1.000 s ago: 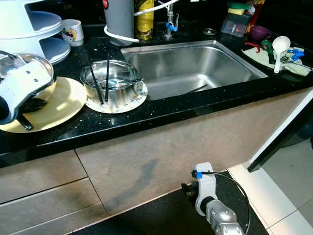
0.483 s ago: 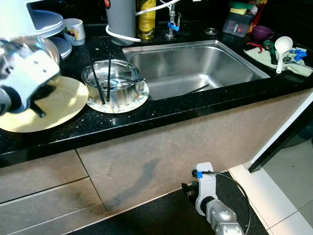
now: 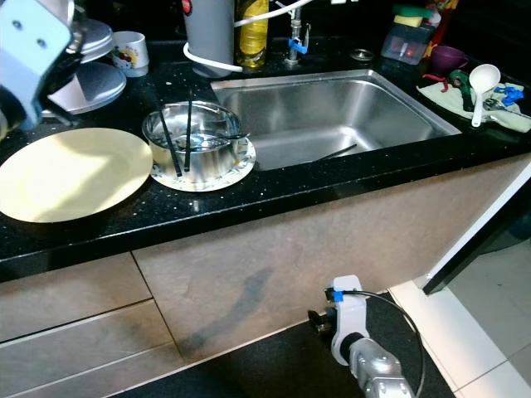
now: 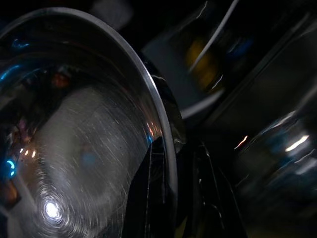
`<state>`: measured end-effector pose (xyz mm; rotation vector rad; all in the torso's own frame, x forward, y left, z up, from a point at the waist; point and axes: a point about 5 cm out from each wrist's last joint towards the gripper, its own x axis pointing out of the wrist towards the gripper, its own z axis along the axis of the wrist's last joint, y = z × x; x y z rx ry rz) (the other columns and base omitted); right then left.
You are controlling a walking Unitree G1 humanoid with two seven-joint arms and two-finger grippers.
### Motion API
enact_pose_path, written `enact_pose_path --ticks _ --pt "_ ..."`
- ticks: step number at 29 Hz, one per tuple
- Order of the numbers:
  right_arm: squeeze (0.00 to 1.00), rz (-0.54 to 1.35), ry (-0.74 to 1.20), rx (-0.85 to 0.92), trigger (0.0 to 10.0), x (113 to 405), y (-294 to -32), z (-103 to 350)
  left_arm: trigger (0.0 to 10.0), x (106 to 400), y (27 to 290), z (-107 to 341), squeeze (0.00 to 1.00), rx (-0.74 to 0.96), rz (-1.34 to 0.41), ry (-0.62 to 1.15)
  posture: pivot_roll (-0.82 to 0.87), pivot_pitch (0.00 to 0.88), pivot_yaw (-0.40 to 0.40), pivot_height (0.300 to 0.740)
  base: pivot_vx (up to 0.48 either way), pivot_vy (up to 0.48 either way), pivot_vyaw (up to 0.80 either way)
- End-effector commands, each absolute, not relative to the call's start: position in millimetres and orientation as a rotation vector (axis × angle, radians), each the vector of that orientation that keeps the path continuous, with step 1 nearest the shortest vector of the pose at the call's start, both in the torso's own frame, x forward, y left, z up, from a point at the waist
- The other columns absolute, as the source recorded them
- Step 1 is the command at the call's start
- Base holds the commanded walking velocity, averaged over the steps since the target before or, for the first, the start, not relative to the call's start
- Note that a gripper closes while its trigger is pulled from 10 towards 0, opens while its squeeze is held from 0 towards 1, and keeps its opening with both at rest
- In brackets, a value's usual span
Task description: Kitchen organization
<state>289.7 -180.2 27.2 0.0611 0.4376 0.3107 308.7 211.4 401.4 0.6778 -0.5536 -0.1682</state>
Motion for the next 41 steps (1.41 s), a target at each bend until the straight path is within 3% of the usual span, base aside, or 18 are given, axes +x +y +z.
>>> enact_pose_path --ticks 1,2,4,15,21,23,31,41 --pt "0.00 0.293 0.462 0.074 10.0 285.5 -183.3 21.7 0.0 294.8 183.8 409.5 0.00 0.626 -0.347 -0.688 -0.07 0.163 -0.075 0.740 0.000 0.000 0.00" --pt "0.00 0.293 0.462 0.074 10.0 285.5 -183.3 21.7 0.0 294.8 183.8 409.5 0.00 0.626 -0.347 -0.688 -0.07 0.163 -0.075 0.740 0.000 0.000 0.00" --pt "0.00 0.292 0.461 0.074 10.0 285.4 -183.4 21.6 0.0 289.6 157.2 398.6 0.00 0.512 -0.541 -0.728 -0.07 0.163 -0.075 0.740 0.000 0.000 0.00" --pt "0.00 0.286 0.463 0.073 10.0 283.7 -185.3 21.2 0.0 275.9 124.8 386.0 0.00 0.258 -0.866 -0.796 -0.08 0.166 -0.071 0.740 0.000 0.000 0.00" --pt "0.00 0.285 0.463 0.071 10.0 283.7 -186.1 21.2 0.0 270.9 112.7 371.6 0.00 0.185 -1.039 -0.701 -0.08 0.166 -0.071 0.740 0.000 0.000 0.00" --pt "0.00 0.285 0.462 0.070 10.0 283.4 -186.2 21.2 0.0 266.2 105.2 346.8 0.00 0.187 -1.179 -0.529 -0.08 0.167 -0.071 0.740 0.000 0.000 0.00" --pt "0.00 0.281 0.464 0.067 10.0 283.2 -187.2 21.2 0.0 260.9 101.3 320.4 0.00 0.191 -1.285 -0.355 -0.08 0.167 -0.071 0.740 0.000 0.000 0.00" --pt "0.00 0.277 0.464 0.068 10.0 283.2 -187.9 20.9 0.0 254.5 98.8 318.6 0.00 0.158 -1.324 -0.337 -0.08 0.167 -0.071 0.740 0.000 0.000 0.00"
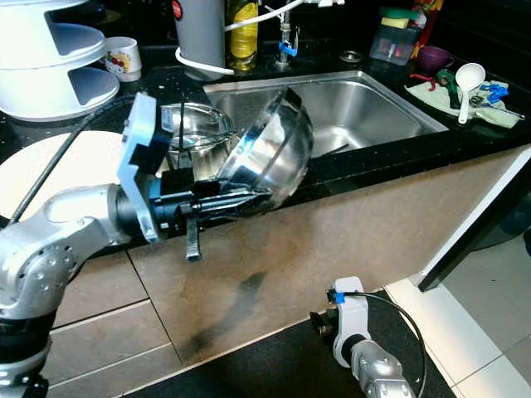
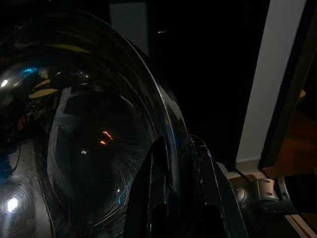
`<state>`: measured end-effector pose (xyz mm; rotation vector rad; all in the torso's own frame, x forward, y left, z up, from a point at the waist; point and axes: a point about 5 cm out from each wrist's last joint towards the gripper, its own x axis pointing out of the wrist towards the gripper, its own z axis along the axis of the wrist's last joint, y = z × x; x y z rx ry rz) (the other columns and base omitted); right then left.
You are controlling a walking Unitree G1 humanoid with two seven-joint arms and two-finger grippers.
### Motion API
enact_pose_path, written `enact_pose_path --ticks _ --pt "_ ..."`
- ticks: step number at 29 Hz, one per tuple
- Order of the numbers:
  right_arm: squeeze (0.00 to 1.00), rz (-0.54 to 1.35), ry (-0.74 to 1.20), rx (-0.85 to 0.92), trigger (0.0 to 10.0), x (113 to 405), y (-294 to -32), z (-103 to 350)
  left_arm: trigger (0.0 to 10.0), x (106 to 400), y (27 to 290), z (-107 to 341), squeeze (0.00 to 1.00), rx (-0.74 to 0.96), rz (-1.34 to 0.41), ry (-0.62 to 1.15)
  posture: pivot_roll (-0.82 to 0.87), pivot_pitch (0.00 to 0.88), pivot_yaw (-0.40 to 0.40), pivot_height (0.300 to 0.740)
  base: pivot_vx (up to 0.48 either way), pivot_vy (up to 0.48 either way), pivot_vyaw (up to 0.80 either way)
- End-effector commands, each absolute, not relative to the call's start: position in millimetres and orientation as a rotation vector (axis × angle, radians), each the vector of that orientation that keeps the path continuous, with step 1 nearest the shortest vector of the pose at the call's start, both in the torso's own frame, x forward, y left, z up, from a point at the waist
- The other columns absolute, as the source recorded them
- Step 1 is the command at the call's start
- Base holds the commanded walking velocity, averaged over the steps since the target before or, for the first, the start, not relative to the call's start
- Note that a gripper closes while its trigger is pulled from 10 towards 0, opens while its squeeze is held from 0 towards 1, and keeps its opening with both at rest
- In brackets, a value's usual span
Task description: Kitchen organization
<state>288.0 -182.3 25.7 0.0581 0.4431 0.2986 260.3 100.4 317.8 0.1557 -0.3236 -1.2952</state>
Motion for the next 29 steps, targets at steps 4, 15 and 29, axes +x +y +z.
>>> enact_pose_path --ticks 4,15,29 --pt "0.00 0.276 0.465 0.068 10.0 283.1 -187.9 20.7 0.0 252.1 98.8 317.9 0.00 0.146 -1.353 -0.321 -0.08 0.167 -0.071 0.740 0.000 0.000 0.00" --pt "0.00 0.273 0.465 0.069 10.0 283.0 -187.7 20.3 0.0 243.8 102.2 293.8 0.00 0.291 -1.412 -0.092 -0.08 0.170 -0.069 0.740 0.000 0.000 0.00" --pt "0.00 0.273 0.467 0.069 10.0 281.9 -187.3 19.5 0.0 249.1 110.2 267.2 0.00 0.496 -1.337 0.080 -0.09 0.165 -0.064 0.740 0.000 0.000 0.00"
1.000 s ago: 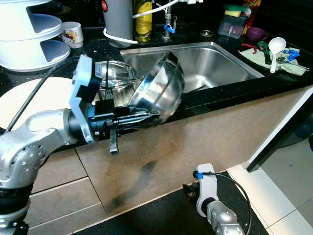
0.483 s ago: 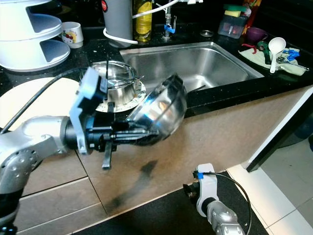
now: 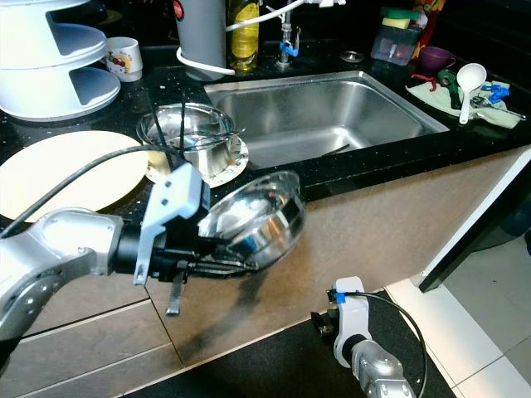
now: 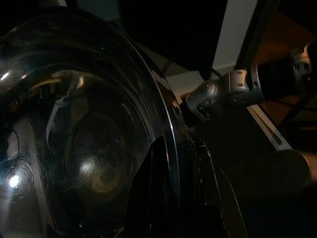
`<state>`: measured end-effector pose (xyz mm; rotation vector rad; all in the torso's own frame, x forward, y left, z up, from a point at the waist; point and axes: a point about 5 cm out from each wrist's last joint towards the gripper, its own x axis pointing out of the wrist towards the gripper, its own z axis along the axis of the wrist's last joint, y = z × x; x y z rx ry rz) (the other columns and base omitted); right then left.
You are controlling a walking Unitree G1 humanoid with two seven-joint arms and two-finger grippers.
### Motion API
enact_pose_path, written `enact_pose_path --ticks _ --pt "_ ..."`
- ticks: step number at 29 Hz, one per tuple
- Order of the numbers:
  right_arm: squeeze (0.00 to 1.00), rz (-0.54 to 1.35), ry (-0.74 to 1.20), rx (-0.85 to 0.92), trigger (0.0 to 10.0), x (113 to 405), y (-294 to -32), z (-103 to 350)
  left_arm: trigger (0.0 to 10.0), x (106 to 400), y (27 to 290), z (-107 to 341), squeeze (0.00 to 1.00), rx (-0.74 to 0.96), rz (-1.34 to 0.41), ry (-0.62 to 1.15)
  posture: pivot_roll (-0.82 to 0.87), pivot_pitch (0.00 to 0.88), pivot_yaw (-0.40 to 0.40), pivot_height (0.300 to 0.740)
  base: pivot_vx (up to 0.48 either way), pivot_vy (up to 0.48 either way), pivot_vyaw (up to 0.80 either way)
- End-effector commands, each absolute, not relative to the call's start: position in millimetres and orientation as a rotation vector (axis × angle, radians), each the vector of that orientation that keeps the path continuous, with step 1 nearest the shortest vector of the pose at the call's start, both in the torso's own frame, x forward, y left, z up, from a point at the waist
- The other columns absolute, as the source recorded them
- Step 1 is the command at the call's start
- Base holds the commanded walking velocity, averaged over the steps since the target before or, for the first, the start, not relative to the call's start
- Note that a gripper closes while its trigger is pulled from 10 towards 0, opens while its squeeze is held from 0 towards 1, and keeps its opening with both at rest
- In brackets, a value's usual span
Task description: Kitchen organization
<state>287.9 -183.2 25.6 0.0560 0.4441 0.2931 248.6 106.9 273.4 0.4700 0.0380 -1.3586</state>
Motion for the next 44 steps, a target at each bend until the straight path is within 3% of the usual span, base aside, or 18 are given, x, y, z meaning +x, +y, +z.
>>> enact_pose_path --ticks 1,11,16,26,29,33,38,40,44 --pt "0.00 0.273 0.467 0.069 10.0 281.9 -187.3 19.5 0.0 249.1 110.2 267.2 0.00 0.496 -1.337 0.080 -0.09 0.165 -0.064 0.740 0.000 0.000 0.00" --pt "0.00 0.274 0.467 0.066 10.0 281.6 -187.7 19.3 0.0 236.8 102.9 257.2 0.00 0.483 -1.404 0.132 -0.09 0.157 -0.064 0.740 0.000 0.000 0.00" --pt "0.00 0.277 0.469 0.067 10.0 281.6 -186.7 18.9 0.0 233.1 110.3 240.8 0.00 0.530 -1.380 0.279 -0.09 0.163 -0.068 0.740 0.000 0.000 0.00" --pt "0.00 0.277 0.475 0.066 10.0 280.8 -186.7 17.9 0.0 225.3 111.6 227.1 0.00 0.533 -1.384 0.391 -0.09 0.163 -0.068 0.740 0.000 0.000 0.00" --pt "0.00 0.276 0.475 0.067 10.0 280.6 -186.3 17.9 0.0 227.9 117.2 217.8 0.00 0.581 -1.337 0.450 -0.08 0.173 -0.066 0.740 0.000 0.000 0.00" --pt "0.00 0.275 0.480 0.069 10.0 279.8 -184.7 16.3 0.0 240.3 134.8 185.7 0.00 0.696 -1.114 0.604 -0.08 0.177 -0.056 0.740 0.000 0.000 0.00" --pt "0.00 0.244 0.508 0.073 10.0 278.7 -185.6 12.0 0.0 245.4 142.8 149.2 0.00 0.679 -0.891 0.717 -0.08 0.179 -0.050 0.740 0.000 0.000 0.00" --pt "0.00 0.244 0.508 0.073 10.0 278.7 -185.6 12.0 0.0 245.4 142.8 149.2 0.00 0.679 -0.891 0.717 -0.08 0.179 -0.050 0.740 0.000 0.000 0.00" --pt "0.00 0.208 0.570 0.047 10.0 279.9 -186.1 4.7 0.0 247.7 142.4 102.0 0.00 0.675 -0.823 0.748 -0.09 0.179 -0.047 0.740 0.000 0.000 0.00"
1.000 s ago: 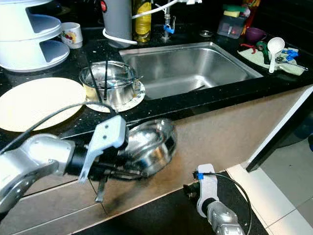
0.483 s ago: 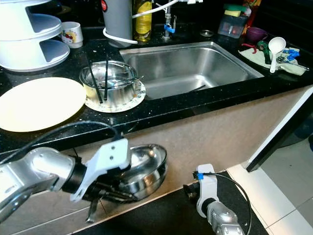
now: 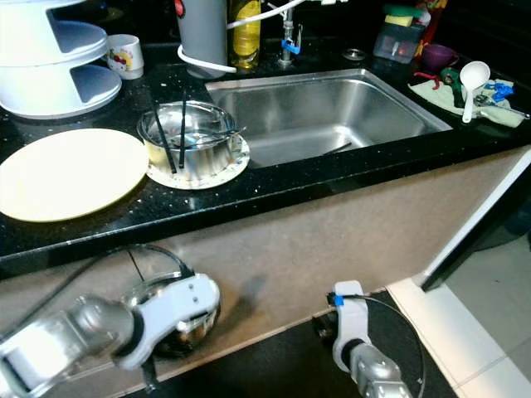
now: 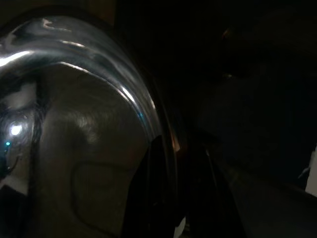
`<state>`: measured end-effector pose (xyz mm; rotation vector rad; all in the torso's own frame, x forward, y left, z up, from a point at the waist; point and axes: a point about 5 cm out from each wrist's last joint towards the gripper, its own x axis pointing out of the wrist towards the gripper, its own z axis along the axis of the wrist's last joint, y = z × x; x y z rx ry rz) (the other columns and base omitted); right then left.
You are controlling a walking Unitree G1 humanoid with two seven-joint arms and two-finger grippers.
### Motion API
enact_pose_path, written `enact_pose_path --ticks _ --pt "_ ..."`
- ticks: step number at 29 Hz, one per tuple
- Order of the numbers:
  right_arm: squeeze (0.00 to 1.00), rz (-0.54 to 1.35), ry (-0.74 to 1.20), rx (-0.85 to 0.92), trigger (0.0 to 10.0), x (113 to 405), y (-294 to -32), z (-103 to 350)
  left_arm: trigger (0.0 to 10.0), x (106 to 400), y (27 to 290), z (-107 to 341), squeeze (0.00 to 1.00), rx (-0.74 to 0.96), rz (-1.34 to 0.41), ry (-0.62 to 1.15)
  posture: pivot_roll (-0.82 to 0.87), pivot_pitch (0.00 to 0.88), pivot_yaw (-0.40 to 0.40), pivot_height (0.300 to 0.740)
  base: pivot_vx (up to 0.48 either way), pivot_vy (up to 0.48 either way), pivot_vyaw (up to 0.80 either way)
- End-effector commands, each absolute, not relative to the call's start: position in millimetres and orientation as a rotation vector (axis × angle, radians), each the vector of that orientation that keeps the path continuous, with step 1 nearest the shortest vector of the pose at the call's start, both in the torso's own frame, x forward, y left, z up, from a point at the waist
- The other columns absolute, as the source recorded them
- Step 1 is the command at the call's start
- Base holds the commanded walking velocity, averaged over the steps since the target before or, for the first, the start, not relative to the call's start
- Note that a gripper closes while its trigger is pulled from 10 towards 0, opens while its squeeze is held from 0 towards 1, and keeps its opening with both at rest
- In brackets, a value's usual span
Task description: Kitchen organization
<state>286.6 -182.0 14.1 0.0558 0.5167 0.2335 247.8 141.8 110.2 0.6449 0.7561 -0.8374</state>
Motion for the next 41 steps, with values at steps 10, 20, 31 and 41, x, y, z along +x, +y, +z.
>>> enact_pose_path --ticks 10,20,31,41 --pt "0.00 0.171 0.661 0.042 10.0 280.1 -184.0 -6.1 0.0 261.0 134.9 54.9 0.00 0.476 -0.723 0.719 -0.09 0.178 -0.047 0.740 0.000 0.000 0.00" --pt "0.00 0.197 0.593 0.084 10.0 292.0 -175.2 3.8 0.0 272.4 123.3 26.7 0.00 0.373 -0.665 0.713 -0.10 0.191 -0.044 0.740 0.000 0.000 0.00" --pt "0.00 0.550 0.641 0.011 10.0 294.3 -160.3 28.6 0.0 278.2 113.1 32.1 0.00 0.384 -0.779 0.519 -0.11 0.204 -0.041 0.740 0.000 0.000 0.00" --pt "0.00 0.668 0.708 0.038 10.0 301.2 -144.8 38.2 0.0 269.6 113.3 40.8 0.00 0.476 -0.987 0.393 -0.11 0.207 -0.040 0.740 0.000 0.000 0.00"
